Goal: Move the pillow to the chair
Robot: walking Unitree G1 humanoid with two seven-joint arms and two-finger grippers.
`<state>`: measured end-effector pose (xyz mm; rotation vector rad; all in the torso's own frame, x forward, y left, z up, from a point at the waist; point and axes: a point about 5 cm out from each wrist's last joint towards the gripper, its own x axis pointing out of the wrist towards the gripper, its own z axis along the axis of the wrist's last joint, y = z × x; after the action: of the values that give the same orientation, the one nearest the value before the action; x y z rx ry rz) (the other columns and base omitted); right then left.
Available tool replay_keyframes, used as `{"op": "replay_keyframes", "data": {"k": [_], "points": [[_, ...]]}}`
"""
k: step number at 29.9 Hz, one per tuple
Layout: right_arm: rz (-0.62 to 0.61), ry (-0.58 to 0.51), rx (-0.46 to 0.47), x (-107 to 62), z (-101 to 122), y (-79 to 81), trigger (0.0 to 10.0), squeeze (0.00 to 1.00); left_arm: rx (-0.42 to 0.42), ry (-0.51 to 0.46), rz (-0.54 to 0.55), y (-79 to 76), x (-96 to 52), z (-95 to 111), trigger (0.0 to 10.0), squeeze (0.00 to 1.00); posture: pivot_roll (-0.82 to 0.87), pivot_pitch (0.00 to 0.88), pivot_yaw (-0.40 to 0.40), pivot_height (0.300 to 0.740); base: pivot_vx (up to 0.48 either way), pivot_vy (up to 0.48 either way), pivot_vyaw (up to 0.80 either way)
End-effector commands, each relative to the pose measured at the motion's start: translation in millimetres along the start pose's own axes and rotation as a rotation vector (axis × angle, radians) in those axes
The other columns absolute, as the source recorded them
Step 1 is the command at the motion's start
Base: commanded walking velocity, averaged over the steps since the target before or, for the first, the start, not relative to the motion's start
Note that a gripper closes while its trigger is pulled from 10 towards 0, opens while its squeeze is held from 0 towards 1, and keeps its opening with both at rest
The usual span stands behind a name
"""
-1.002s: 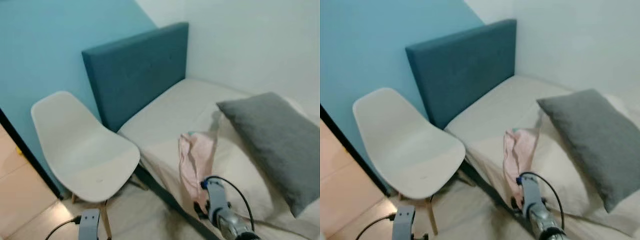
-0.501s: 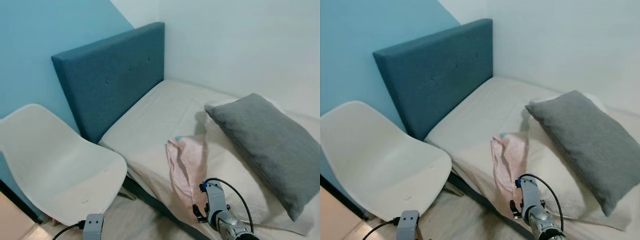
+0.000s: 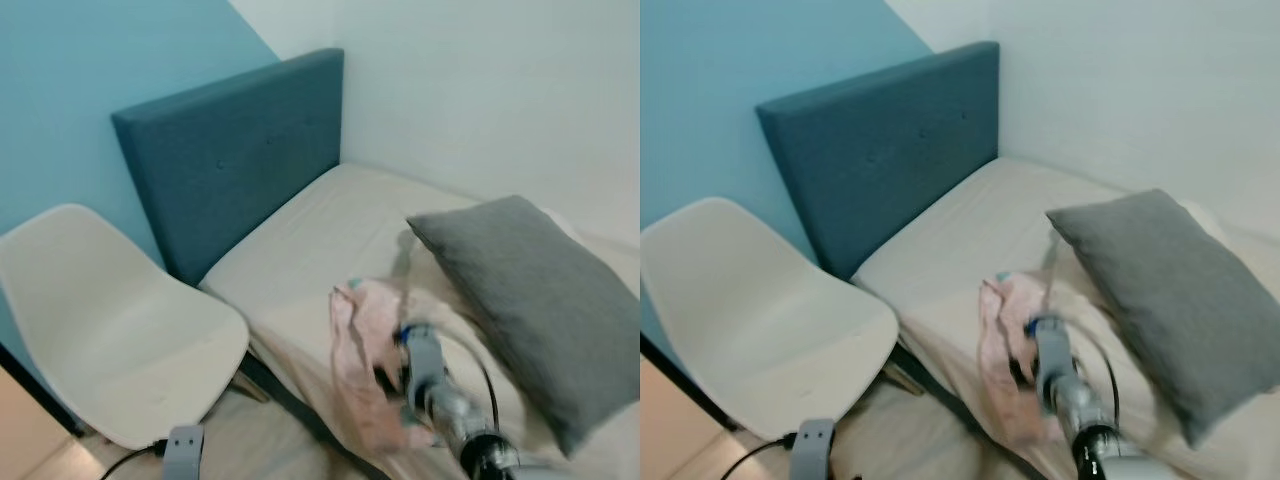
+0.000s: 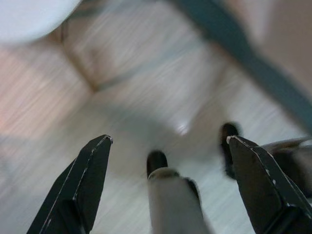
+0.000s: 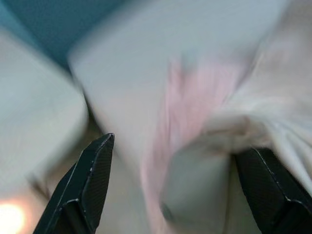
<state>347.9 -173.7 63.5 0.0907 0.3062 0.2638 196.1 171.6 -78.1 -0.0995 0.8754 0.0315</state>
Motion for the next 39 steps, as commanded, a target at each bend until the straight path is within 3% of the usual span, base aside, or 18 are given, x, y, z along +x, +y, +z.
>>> {"op": "replay_keyframes", "data": {"k": [1,2,5,8,11,13,15,19,23,26,27,28,29,30,31,33,35,39], "points": [[0.113,-0.201,0.054,6.4,43,4.8,10.0,0.00,-0.014,-0.007,0.028,6.2,-0.4,2,10.0,0.00,-0.20,0.000,0.028,0.710,0.000,0.000,0.00],[0.113,-0.201,0.054,6.4,43,4.8,10.0,0.00,-0.014,-0.007,0.028,6.2,-0.4,2,10.0,0.00,-0.20,0.000,0.028,0.710,0.000,0.000,0.00],[0.312,-0.310,0.065,10.1,75,21.9,10.0,0.00,-0.007,-0.016,0.030,5.1,0.3,4,10.0,0.00,-0.21,0.000,0.027,0.710,0.000,0.000,0.00],[0.450,-0.259,-0.041,12.8,73,42.4,10.0,0.00,-0.001,-0.018,0.028,2.7,0.7,5,10.0,0.00,-0.21,0.000,0.027,0.710,0.000,0.000,0.00],[0.519,-0.186,-0.198,13.1,59,57.1,10.0,0.00,0.000,-0.019,0.027,1.7,0.5,4,10.0,0.00,-0.21,0.000,0.026,0.710,0.000,0.000,0.00],[0.490,-0.230,-0.256,14.0,64,60.3,10.0,0.00,0.000,-0.017,0.029,2.1,0.1,2,10.0,0.00,-0.21,0.001,0.027,0.710,0.000,0.000,0.00],[0.443,-0.264,-0.248,15.3,72,57.7,10.0,0.00,-0.001,-0.016,0.030,2.5,-0.1,2,10.0,0.00,-0.21,0.001,0.027,0.710,0.000,0.000,0.00],[0.308,-0.336,-0.262,16.8,92,46.9,10.0,0.00,-0.002,-0.015,0.031,3.3,-0.4,1,10.0,0.00,-0.21,0.004,0.031,0.710,0.000,0.000,0.00],[-0.042,-0.285,-0.670,13.6,117,10.9,10.0,0.00,-0.001,-0.018,0.029,2.7,-0.2,2,10.0,0.00,-0.22,0.000,0.031,0.710,0.000,0.000,0.00],[-0.105,-0.248,-0.756,12.7,118,2.6,10.0,0.00,0.000,-0.020,0.027,2.1,0.1,3,10.0,0.00,-0.22,0.000,0.031,0.710,0.000,0.000,0.00],[-0.135,-0.165,-0.818,12.7,108,-4.5,10.0,0.00,0.000,-0.022,0.024,1.0,0.5,4,10.0,0.00,-0.22,0.000,0.029,0.710,0.000,0.000,0.00],[-0.135,-0.165,-0.818,12.7,108,-4.5,10.0,0.00,0.000,-0.022,0.024,1.0,0.5,4,10.0,0.00,-0.22,0.000,0.029,0.710,0.000,0.000,0.00],[-0.188,0.027,-0.880,9.6,77,-20.9,10.0,0.00,0.002,-0.029,0.016,-1.6,1.3,7,10.0,0.00,-0.22,0.000,0.029,0.710,0.000,0.000,0.00],[-0.208,0.093,-0.902,6.7,66,-27.7,10.0,0.00,0.003,-0.032,0.012,-2.5,1.5,8,10.0,0.00,-0.22,0.000,0.028,0.710,0.000,0.000,0.00],[-0.217,0.121,-0.908,5.0,60,-30.8,10.0,0.00,0.004,-0.033,0.011,-2.9,1.6,8,10.0,0.00,-0.22,0.000,0.028,0.710,0.000,0.000,0.00],[-0.199,0.224,-0.819,-0.9,35,-36.6,10.0,0.00,0.008,-0.032,0.007,-3.0,1.6,8,10.0,0.00,-0.22,0.000,0.031,0.710,0.000,0.000,0.00],[-0.186,0.281,-0.813,-3.4,24,-38.0,10.0,0.00,0.011,-0.031,0.006,-2.8,1.5,7,10.0,0.00,-0.22,0.000,0.034,0.710,0.000,0.000,0.00],[-0.241,0.385,-0.906,-11.3,9,-47.9,10.0,0.00,0.015,-0.028,0.006,-1.4,1.0,6,10.0,0.00,-0.22,0.000,0.034,0.710,0.000,0.000,0.00]]}}
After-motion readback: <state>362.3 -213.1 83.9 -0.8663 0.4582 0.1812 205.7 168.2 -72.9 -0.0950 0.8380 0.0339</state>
